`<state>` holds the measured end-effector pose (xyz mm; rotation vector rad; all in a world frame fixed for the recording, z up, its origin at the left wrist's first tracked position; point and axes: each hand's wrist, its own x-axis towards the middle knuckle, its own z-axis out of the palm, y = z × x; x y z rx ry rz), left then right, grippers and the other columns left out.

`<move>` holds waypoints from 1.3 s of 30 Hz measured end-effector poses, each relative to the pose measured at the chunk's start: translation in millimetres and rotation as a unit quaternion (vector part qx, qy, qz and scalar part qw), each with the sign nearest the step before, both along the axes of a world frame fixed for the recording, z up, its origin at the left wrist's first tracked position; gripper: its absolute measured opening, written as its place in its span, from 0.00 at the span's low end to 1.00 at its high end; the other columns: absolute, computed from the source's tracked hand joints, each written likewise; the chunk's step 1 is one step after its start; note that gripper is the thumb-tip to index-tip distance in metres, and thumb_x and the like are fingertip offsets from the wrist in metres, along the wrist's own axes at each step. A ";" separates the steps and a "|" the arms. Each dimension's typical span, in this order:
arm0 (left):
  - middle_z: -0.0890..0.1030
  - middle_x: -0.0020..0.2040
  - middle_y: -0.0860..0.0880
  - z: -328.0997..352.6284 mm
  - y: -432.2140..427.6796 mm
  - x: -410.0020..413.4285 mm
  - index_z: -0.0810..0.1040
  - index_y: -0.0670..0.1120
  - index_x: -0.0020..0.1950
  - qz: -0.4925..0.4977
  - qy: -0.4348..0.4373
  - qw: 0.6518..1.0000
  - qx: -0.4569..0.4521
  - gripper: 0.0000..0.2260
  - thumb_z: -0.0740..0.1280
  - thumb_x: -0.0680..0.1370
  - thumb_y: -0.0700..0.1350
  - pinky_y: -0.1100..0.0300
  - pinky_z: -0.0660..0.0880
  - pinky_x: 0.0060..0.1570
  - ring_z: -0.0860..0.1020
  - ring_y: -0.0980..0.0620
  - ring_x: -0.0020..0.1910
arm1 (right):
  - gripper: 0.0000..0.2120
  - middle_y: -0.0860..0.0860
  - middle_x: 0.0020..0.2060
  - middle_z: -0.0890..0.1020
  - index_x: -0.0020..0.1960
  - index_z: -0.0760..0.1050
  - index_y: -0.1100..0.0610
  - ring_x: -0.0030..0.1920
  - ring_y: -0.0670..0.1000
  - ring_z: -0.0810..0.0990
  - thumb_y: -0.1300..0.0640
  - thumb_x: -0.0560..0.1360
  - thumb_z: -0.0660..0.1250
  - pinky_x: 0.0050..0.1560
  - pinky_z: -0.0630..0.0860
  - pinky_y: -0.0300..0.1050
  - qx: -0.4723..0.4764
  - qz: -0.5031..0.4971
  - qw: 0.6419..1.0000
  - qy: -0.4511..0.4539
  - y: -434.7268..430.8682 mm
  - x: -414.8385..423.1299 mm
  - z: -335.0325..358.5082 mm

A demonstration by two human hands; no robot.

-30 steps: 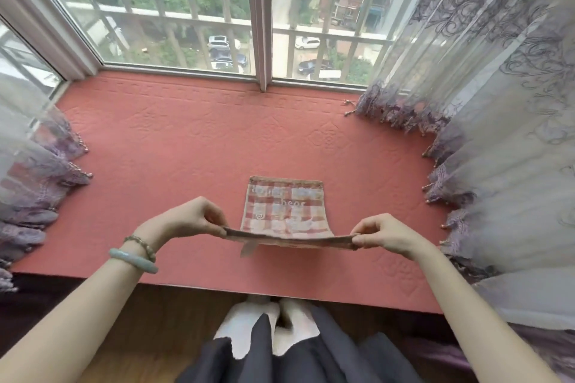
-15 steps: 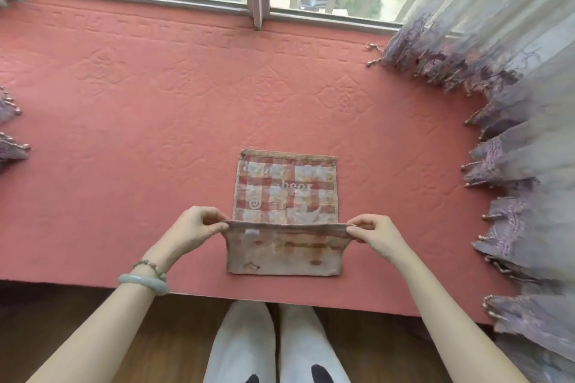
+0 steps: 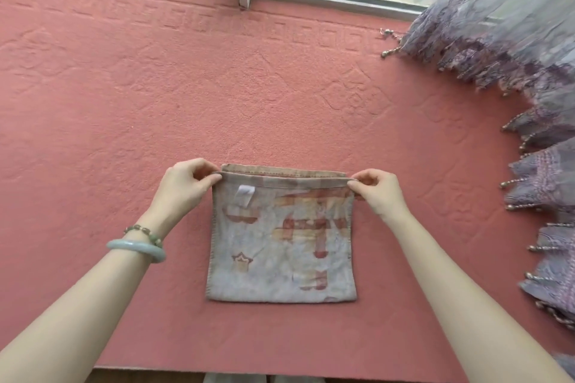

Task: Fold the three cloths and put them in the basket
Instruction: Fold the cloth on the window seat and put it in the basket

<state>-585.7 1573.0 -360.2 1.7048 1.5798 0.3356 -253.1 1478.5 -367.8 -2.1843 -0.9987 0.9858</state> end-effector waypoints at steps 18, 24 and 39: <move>0.77 0.50 0.47 -30.9 13.5 19.2 0.75 0.45 0.55 -0.012 0.111 0.991 0.078 0.10 0.68 0.75 0.46 0.50 0.74 0.52 0.76 0.46 0.52 | 0.09 0.53 0.44 0.81 0.50 0.79 0.56 0.43 0.48 0.75 0.58 0.71 0.71 0.46 0.68 0.38 -0.019 0.033 0.990 -0.137 19.9 -7.9 -17.0; 0.77 0.52 0.41 -17.4 -32.2 4.1 0.75 0.39 0.57 -0.257 0.119 0.935 0.214 0.14 0.70 0.73 0.39 0.48 0.76 0.49 0.75 0.42 0.48 | 0.10 0.50 0.42 0.75 0.52 0.78 0.54 0.42 0.49 0.75 0.59 0.71 0.71 0.47 0.72 0.42 -0.006 0.209 0.971 -0.119 -27.6 -20.9 8.1; 0.73 0.37 0.53 -30.4 -127.2 -57.4 0.73 0.48 0.41 -0.454 0.128 0.869 0.148 0.16 0.70 0.70 0.59 0.59 0.65 0.38 0.73 0.50 0.36 | 0.22 0.50 0.38 0.76 0.42 0.74 0.56 0.38 0.54 0.75 0.48 0.57 0.80 0.37 0.74 0.47 -0.033 0.467 0.857 -0.216 -146.7 -32.0 -10.7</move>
